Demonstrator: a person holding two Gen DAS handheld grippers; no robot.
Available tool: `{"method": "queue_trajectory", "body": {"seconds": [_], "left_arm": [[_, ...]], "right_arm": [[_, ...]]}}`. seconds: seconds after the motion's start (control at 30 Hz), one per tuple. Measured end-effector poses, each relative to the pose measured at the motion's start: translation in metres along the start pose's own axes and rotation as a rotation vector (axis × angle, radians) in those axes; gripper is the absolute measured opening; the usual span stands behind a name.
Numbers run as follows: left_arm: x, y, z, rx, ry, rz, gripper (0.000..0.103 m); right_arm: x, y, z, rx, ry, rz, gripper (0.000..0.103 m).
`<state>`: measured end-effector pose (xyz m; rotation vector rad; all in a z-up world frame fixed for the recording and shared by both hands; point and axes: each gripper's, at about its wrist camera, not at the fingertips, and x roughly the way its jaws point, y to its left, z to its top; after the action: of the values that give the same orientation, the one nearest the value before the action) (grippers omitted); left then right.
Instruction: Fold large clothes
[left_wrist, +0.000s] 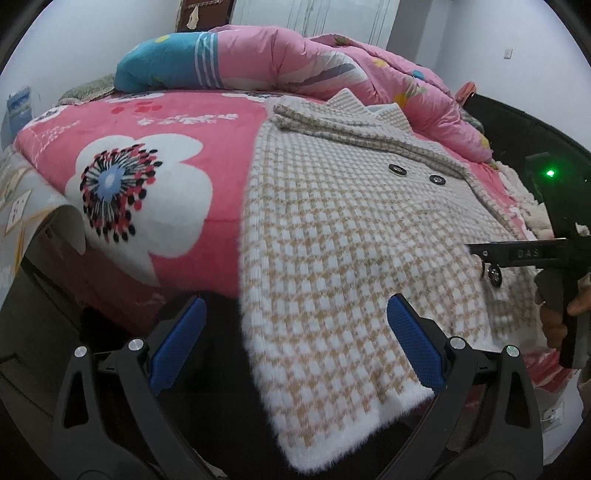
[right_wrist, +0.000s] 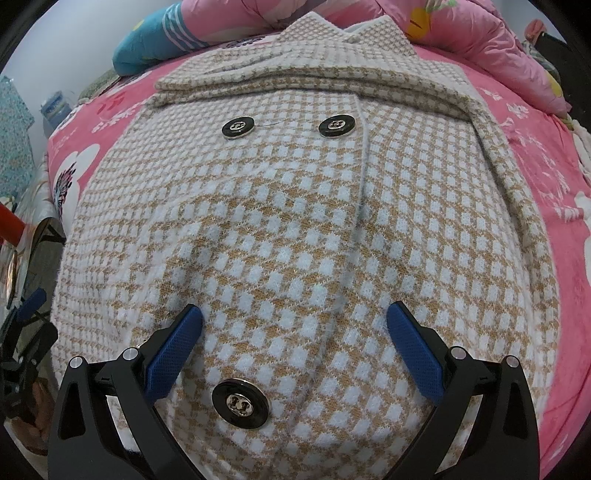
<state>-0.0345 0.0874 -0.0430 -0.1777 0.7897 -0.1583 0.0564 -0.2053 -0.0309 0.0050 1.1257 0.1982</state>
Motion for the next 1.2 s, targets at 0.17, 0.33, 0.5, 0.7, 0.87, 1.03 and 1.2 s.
{"method": "queue_trajectory", "body": {"seconds": [0.17,0.33,0.5,0.7,0.87,1.03,1.2], "left_arm": [[-0.004,0.007,-0.008,-0.015,-0.002,-0.008,0.091],[-0.011,0.017,-0.019,-0.046,0.008,-0.027,0.084],[-0.014,0.024,-0.026,-0.069,0.018,-0.052,0.08],[-0.028,0.027,-0.032,-0.107,0.012,-0.15,0.07],[-0.033,0.031,-0.042,-0.158,0.024,-0.223,0.059],[-0.026,0.036,-0.038,-0.199,0.037,-0.245,0.056],[0.0,0.04,-0.014,-0.229,0.061,-0.234,0.056]], "right_arm": [[0.0,0.0,0.0,0.0,0.0,0.0,0.097],[0.001,0.0,0.001,0.002,0.0,-0.001,0.097],[0.001,0.001,0.001,0.003,-0.002,-0.001,0.097],[0.001,0.001,0.002,0.001,0.0,-0.002,0.097],[0.002,0.002,0.001,-0.004,-0.002,-0.004,0.097],[0.002,0.003,0.0,-0.004,-0.006,0.0,0.097],[0.001,0.003,-0.003,-0.009,-0.012,0.008,0.097]]}}
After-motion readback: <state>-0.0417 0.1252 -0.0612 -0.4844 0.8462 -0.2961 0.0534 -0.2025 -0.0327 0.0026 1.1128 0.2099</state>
